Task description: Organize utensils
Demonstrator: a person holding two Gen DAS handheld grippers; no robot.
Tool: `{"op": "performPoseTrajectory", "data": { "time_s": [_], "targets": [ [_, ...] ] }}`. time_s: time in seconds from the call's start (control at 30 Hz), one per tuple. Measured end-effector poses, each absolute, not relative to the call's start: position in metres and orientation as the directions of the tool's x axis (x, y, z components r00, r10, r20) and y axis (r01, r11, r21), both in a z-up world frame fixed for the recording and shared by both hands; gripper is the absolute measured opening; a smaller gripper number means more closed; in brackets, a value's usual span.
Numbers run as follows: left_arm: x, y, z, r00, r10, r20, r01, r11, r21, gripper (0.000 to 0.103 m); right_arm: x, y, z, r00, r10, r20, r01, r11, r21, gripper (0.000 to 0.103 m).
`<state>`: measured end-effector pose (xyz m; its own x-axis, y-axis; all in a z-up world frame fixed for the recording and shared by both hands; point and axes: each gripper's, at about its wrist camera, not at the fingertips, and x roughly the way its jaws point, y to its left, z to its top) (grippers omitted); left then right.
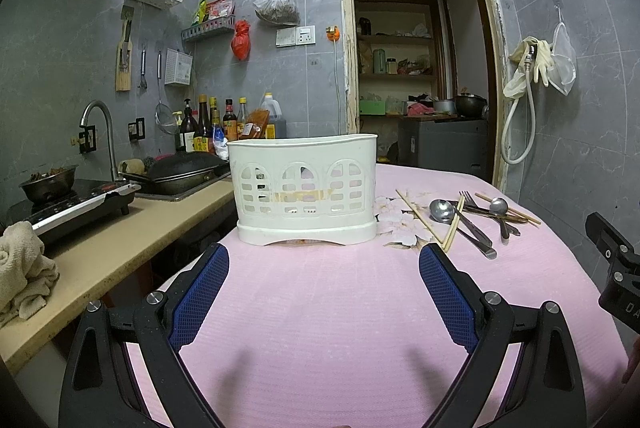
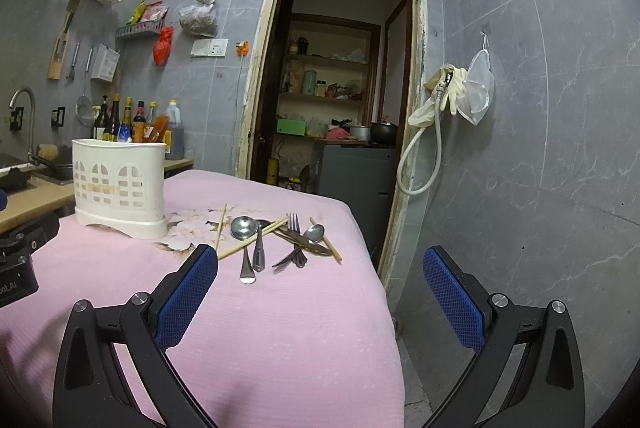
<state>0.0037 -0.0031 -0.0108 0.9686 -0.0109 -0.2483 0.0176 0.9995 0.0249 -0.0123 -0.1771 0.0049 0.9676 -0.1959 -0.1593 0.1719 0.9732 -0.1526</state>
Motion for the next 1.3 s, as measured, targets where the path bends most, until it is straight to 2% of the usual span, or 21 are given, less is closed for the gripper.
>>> {"op": "performPoseTrajectory", "data": {
  "time_s": [0.2,0.37,0.47,0.73,0.9,1.07,1.13,1.23,1.3],
  "targets": [
    [0.006,-0.006,-0.007,0.974,-0.007,-0.227,0.018,0.999,0.046,0.093,-0.012,-0.183,0.013,0.967,-0.209,-0.145,0.184,0.969,-0.167,0.103],
    [0.014,-0.013,0.005,0.973,-0.033,-0.226,0.05,0.996,0.072,0.093,-0.004,-0.191,0.017,0.964,-0.184,-0.19,0.158,0.977,-0.147,0.103],
    [0.022,-0.017,0.013,0.969,-0.07,-0.239,0.089,0.993,0.072,0.093,-0.005,-0.194,0.024,0.965,-0.199,-0.174,0.163,0.967,-0.197,0.103],
    [0.064,-0.043,0.037,0.913,-0.213,-0.347,0.241,0.97,0.039,0.093,0.017,-0.221,0.04,0.955,-0.222,-0.198,0.155,0.939,-0.306,0.103],
    [0.105,-0.068,0.042,0.852,-0.276,-0.444,0.317,0.948,0.02,0.093,0.056,-0.251,0.048,0.939,-0.203,-0.278,0.119,0.949,-0.291,0.103],
    [0.142,-0.087,0.036,0.806,-0.289,-0.517,0.344,0.939,0.012,0.093,0.093,-0.272,0.05,0.922,-0.173,-0.346,0.087,0.964,-0.252,0.103],
    [0.155,-0.096,0.034,0.795,-0.279,-0.539,0.346,0.938,0.024,0.09,0.107,-0.279,0.048,0.915,-0.154,-0.373,0.067,0.969,-0.237,0.103],
    [0.173,-0.108,0.028,0.79,-0.24,-0.565,0.343,0.936,0.083,0.079,0.133,-0.286,0.042,0.898,-0.097,-0.429,0.007,0.978,-0.207,0.101],
    [0.189,-0.115,0.025,0.771,-0.229,-0.594,0.35,0.932,0.095,0.063,0.151,-0.293,0.039,0.882,-0.035,-0.469,-0.051,0.984,-0.17,0.094]
  ]
}}
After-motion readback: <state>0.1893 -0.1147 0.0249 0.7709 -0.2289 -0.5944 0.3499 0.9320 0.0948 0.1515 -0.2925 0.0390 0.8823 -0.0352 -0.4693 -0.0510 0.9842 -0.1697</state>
